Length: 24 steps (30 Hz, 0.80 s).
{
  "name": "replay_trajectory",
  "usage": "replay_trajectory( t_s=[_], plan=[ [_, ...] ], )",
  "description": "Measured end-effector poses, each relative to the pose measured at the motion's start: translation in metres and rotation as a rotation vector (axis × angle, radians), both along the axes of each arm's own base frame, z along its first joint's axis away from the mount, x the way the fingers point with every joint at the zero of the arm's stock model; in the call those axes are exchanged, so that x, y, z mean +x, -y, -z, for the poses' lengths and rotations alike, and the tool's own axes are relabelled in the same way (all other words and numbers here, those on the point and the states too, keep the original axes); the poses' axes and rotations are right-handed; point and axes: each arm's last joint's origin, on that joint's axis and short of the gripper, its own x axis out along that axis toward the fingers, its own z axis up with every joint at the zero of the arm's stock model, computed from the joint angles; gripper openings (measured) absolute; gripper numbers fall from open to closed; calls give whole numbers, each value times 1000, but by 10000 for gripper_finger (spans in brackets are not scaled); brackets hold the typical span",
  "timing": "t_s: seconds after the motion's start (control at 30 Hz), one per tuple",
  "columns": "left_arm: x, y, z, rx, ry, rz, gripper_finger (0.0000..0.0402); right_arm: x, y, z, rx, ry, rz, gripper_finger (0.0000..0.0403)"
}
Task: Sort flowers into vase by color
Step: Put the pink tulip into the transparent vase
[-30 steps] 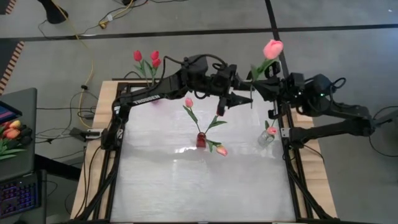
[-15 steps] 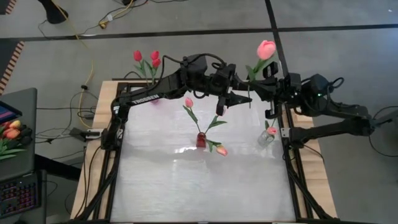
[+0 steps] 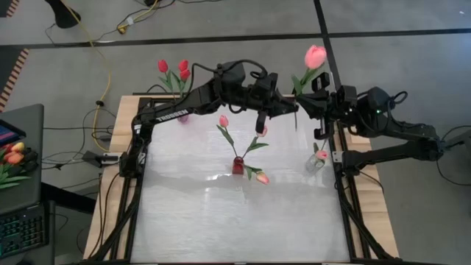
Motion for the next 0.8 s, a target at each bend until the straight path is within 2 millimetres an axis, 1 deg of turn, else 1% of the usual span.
replay_trajectory(
  t_s=[0.23, 0.37, 0.47, 0.57, 0.8],
  plan=[
    [0, 0, 0, 7, 2, 0, 2, 0, 0, 0, -3, -6, 3, 62],
    [0, -1, 1, 14, -2, -1, 2, 1, 1, 5, 37, -62, -11, 78],
    [-2, -3, 1, 22, -23, -6, 1, -3, 2, 9, 46, -113, -7, 95],
    [-4, -5, 3, 26, -55, -15, 1, -10, 1, 9, 73, -134, -16, 122],
    [-8, -10, 8, 35, -132, -26, 0, -29, -2, 6, 124, -134, -37, 203]
  ],
)
